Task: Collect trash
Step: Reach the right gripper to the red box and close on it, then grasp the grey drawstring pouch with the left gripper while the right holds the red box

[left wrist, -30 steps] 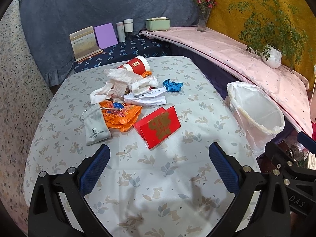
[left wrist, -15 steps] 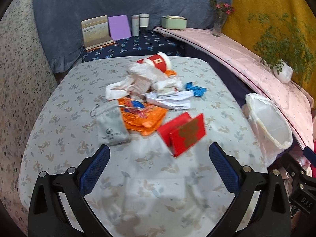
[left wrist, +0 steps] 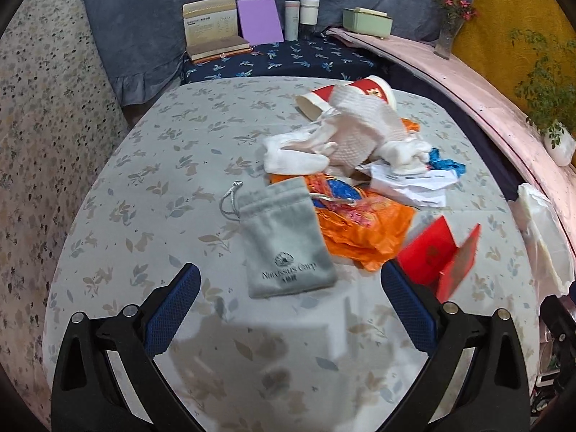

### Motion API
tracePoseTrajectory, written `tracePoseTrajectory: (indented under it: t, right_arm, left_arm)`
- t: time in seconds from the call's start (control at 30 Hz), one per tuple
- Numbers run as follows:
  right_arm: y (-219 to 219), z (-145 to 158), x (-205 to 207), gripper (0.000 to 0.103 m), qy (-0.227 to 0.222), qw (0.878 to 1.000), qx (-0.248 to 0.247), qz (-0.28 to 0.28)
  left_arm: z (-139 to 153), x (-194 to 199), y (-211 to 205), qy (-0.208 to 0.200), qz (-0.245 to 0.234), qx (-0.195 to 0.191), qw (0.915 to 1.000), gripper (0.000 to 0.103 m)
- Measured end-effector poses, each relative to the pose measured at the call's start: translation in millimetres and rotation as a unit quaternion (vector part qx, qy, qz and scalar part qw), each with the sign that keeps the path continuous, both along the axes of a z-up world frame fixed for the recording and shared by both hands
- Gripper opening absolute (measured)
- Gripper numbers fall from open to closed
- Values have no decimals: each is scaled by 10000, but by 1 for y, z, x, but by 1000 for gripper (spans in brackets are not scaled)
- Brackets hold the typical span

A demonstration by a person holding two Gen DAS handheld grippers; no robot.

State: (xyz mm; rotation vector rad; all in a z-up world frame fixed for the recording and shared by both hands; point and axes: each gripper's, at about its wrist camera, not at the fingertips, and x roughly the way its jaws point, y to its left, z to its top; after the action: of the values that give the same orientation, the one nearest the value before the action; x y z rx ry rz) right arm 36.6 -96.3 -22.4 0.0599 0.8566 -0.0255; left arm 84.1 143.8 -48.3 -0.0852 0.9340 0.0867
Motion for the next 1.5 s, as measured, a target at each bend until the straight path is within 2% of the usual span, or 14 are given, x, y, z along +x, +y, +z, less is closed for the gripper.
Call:
tracePoseTrajectory:
  t: [0.33, 0.4, 0.6, 0.67, 0.73, 0.87, 0.9, 0.97, 1.07, 1.13, 1.23, 1.3, 1.4, 1.5]
  right_arm:
    - [34, -16, 48, 96, 233, 9997, 9, -77]
    - [40, -19, 57, 96, 279, 9995, -53, -108]
    - [54, -33, 80, 96, 485, 9985, 118, -204]
    - [58, -37, 84, 95, 513, 9983, 87, -243]
    - [61, -44, 86, 94, 564, 9979, -38, -311]
    - [59, -59, 88, 81, 806, 9962, -74, -331]
    - [58, -61, 87, 78, 843, 9959, -63, -334]
    - [54, -65, 82, 77, 878, 9955, -33, -347]
    - [48, -67, 77, 66, 928, 9951, 6, -330]
    - [45, -69, 71, 57, 987, 9946, 99, -306]
    - [39, -70, 62, 37, 1042, 9939, 241, -261]
    - [37, -70, 57, 20, 1057, 9937, 323, -195]
    - [34, -66, 48, 5, 1006, 9940, 411, -116]
    - [30, -57, 40, 4, 876, 9951, 442, -70]
  left_arm:
    - [-33, 39, 10, 390, -119, -163, 9990, 96]
    - [-38, 42, 12, 444, -140, -232, 9986, 93]
    - [-45, 41, 22, 522, -318, -609, 9963, 66]
    - [-48, 39, 23, 574, -408, -705, 9950, 55]
    - [-51, 37, 24, 646, -487, -822, 9933, 49]
    - [-53, 30, 22, 649, -540, -852, 9928, 29]
    - [-53, 28, 21, 652, -560, -881, 9924, 27]
    - [-52, 23, 19, 669, -627, -972, 9910, 13]
    - [-48, 16, 13, 656, -703, -978, 9906, 4]
    - [-43, 9, 7, 594, -766, -959, 9907, 1]
    - [-37, 3, 1, 521, -833, -969, 9904, 0]
    - [-31, -2, -3, 460, -866, -979, 9904, 0]
    - [-21, -10, -10, 349, -939, -1017, 9898, 0]
    - [-8, -16, -17, 204, -1032, -1042, 9890, 0]
